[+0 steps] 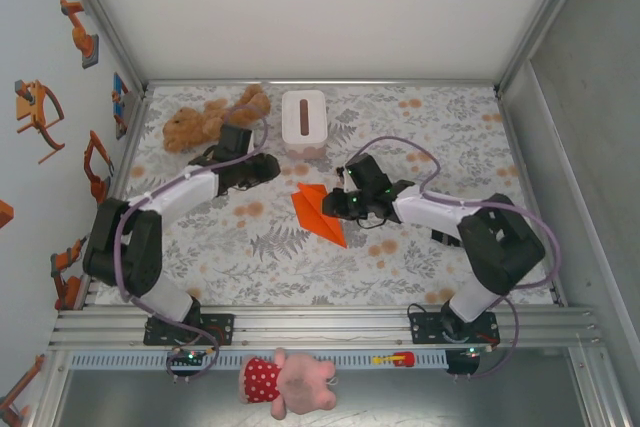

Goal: Fold a paper plane with a square sheet of paper (pick it up from the middle)
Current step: Fourth fold the wing at the center of the table, then turn over the paper at the center of the table.

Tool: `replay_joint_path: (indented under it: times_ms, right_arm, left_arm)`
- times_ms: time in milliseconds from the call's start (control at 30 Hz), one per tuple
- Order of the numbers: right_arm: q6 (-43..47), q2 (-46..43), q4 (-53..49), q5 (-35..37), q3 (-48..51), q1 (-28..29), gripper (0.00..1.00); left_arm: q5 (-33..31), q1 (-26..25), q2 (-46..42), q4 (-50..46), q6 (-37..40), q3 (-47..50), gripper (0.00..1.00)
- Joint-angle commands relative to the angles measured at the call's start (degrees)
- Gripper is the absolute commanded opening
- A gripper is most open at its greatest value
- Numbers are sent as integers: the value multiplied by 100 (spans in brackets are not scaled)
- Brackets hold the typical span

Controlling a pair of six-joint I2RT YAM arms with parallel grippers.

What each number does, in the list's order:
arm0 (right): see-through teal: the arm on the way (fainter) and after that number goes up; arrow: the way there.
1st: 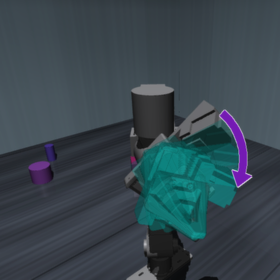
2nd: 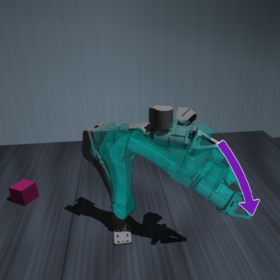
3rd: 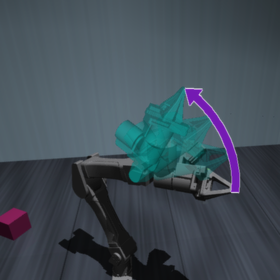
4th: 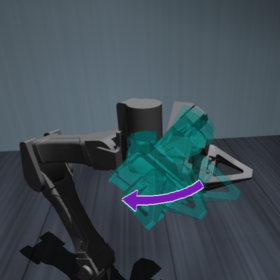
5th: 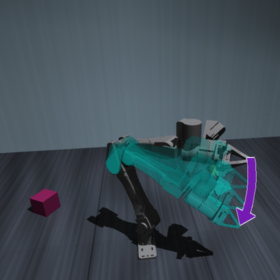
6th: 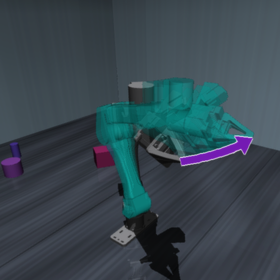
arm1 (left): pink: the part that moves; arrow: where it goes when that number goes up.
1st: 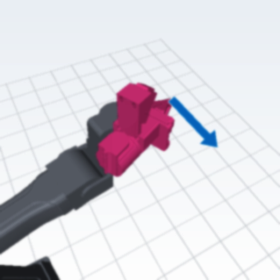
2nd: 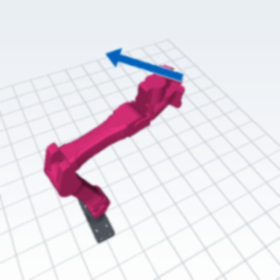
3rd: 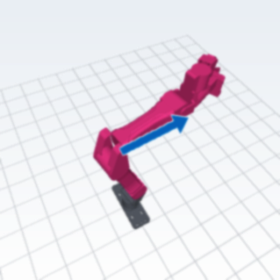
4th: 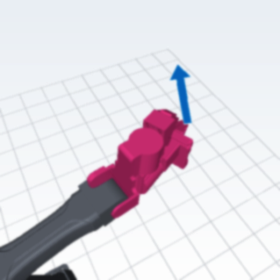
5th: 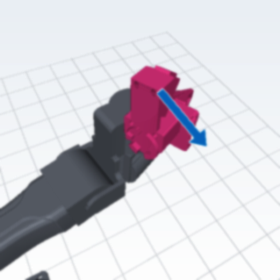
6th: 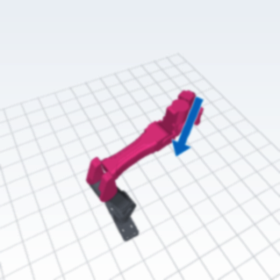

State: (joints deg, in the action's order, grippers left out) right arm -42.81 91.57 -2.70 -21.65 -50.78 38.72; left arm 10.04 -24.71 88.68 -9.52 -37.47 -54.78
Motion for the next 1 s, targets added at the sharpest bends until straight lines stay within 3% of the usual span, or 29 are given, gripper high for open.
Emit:
replay_joint_path:
  times_ms: [0,100,467,667,967]
  right_arm:
    - [-119,-192,407,263,179,-155,39]
    - [76,-81,419,225,244,-233,44]
    - [598,696,604,-131,96,-391,40]
    - [660,924,1014,-489,113,-409,27]
    - [715,638,1279,-674,166,-462,4]
  left_arm:
    - [-78,8,-411,272,-474,530,46]
    - [202,6,-770,716,-862,994,53]
    - [646,-11,-1050,1693,-1533,1677,69]
    - [743,-15,-952,1908,-1609,1666,79]
    - [983,-3,-1010,2077,-1540,1647,82]
